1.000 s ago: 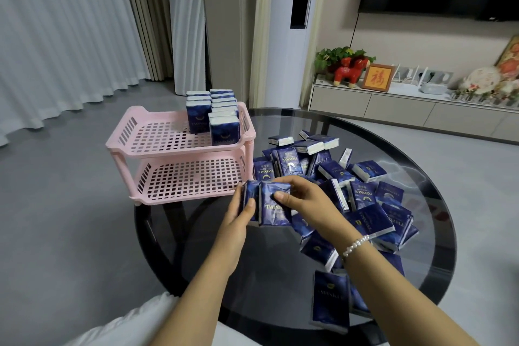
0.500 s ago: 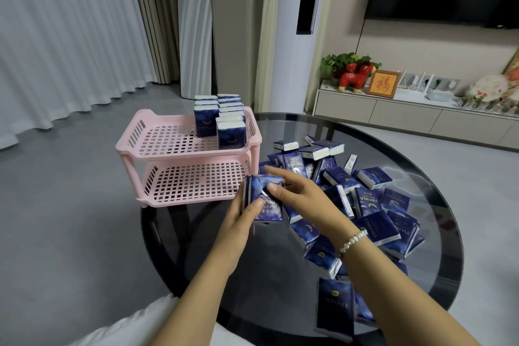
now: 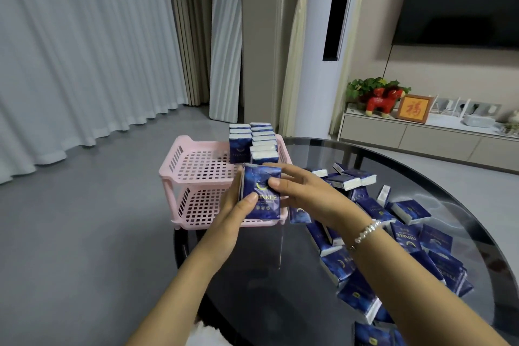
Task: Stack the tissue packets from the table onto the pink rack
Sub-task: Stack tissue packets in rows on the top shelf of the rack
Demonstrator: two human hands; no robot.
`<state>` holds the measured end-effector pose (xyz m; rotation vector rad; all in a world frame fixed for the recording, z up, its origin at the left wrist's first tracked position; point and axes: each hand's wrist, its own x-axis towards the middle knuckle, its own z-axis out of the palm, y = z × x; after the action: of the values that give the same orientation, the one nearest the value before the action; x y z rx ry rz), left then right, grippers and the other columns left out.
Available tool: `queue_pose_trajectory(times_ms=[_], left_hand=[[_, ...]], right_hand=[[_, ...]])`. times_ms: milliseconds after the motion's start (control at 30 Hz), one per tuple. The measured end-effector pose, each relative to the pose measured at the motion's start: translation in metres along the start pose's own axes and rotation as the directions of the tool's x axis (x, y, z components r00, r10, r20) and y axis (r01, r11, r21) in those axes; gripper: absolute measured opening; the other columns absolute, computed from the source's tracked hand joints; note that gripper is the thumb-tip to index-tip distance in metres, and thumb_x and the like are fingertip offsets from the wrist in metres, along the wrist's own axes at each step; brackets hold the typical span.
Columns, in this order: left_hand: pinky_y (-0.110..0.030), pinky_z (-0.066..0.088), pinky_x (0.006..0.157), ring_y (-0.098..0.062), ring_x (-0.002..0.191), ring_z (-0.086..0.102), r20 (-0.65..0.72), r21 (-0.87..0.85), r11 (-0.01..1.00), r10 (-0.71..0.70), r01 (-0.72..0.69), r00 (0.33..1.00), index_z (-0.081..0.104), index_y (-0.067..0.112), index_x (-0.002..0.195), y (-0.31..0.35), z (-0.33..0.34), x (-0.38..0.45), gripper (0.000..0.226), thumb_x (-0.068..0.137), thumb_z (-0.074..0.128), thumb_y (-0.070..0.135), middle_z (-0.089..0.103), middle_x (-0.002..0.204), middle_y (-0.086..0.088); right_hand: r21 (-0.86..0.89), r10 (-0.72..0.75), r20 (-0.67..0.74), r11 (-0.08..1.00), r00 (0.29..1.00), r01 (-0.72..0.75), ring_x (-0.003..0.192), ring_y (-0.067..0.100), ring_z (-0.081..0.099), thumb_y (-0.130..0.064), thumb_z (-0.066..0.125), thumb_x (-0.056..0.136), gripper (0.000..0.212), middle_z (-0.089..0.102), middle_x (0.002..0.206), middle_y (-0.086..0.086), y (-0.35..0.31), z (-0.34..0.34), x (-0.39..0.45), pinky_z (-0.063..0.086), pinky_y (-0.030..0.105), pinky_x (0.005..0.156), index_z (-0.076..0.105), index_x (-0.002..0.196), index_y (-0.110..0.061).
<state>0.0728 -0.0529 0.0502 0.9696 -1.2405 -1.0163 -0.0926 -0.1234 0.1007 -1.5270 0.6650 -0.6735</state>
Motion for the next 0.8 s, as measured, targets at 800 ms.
queue_pose_trajectory(times_ms=[800], left_hand=[[-0.031, 0.042, 0.106, -0.012, 0.126, 0.051, 0.112, 0.433, 0.882, -0.255, 0.184, 0.96, 0.034, 0.023, 0.145, 0.027, -0.095, 0.118, 0.075, 0.08, 0.071, 0.032, 0.055, 0.135, 0.005]], right_hand=[[-0.737, -0.034, -0.052, 0.676, 0.998, -0.015, 0.121, 0.015, 0.05, -0.047, 0.068, 0.079, 0.062, 0.051, 0.135, -0.001, -0.039, -0.012, 0.13, 0.041, 0.035, 0.103, 0.046, 0.133, -0.025]])
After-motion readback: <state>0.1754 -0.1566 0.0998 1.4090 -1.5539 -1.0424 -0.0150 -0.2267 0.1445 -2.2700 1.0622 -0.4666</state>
